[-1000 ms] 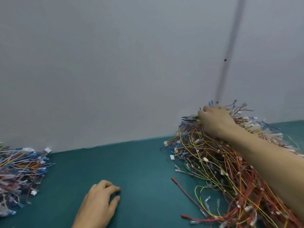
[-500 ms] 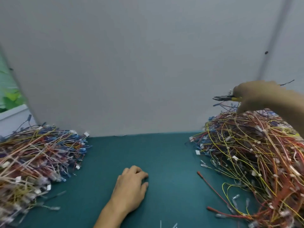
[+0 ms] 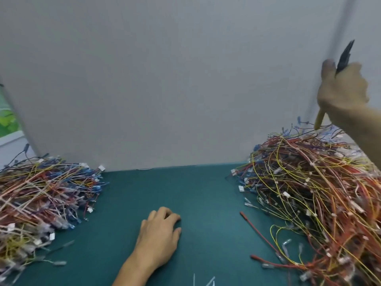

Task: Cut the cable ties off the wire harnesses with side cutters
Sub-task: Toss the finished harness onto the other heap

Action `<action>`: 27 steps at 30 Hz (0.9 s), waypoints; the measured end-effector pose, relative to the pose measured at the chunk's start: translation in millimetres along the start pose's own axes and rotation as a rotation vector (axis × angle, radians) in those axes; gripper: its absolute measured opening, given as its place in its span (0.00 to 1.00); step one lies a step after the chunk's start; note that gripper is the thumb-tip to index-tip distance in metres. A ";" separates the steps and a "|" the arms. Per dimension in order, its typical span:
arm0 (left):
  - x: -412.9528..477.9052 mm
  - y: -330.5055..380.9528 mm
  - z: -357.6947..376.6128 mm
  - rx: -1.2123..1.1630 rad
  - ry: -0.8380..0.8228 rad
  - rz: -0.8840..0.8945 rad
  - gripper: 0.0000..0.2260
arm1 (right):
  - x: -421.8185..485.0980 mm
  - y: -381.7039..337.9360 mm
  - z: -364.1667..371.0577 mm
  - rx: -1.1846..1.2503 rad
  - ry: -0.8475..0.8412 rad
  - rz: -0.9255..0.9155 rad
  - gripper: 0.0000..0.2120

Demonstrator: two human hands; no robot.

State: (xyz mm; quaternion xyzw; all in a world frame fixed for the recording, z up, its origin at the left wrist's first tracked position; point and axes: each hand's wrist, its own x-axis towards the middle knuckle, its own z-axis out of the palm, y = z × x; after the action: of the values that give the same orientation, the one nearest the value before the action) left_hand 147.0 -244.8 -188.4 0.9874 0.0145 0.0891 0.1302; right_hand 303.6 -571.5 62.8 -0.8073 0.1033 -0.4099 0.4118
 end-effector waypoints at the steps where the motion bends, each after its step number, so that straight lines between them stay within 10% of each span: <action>1: 0.0 -0.1 0.6 0.005 0.000 -0.001 0.15 | -8.1 -10.1 -3.7 0.043 0.046 -0.125 0.25; 5: 0.6 -0.8 2.4 0.016 0.006 -0.002 0.15 | -67.4 -40.7 -6.0 0.266 -0.187 -0.364 0.15; 11: -0.6 -0.2 2.0 0.017 0.009 0.003 0.15 | -157.1 21.4 50.0 0.097 -1.329 0.589 0.08; 18: -0.4 0.6 -4.8 -0.022 -0.033 -0.003 0.16 | -92.8 93.7 36.6 0.487 -0.922 0.887 0.09; 20: 0.3 1.1 -8.6 -0.034 -0.058 -0.010 0.16 | -103.8 91.2 39.7 0.466 -0.985 0.831 0.07; 24: 0.2 0.8 -17.9 -0.105 -0.120 -0.036 0.17 | -156.4 66.1 50.4 0.522 -1.186 0.703 0.35; 27: 2.6 -2.5 -28.2 -0.175 -0.147 -0.079 0.17 | -205.7 44.7 54.3 0.303 -1.246 0.438 0.30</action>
State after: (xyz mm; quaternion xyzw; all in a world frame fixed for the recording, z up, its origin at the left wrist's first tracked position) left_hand 144.4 -235.1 -161.8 0.9748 0.0357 0.0122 0.2200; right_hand 219.7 -464.8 -106.9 -0.7866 -0.0509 0.2149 0.5767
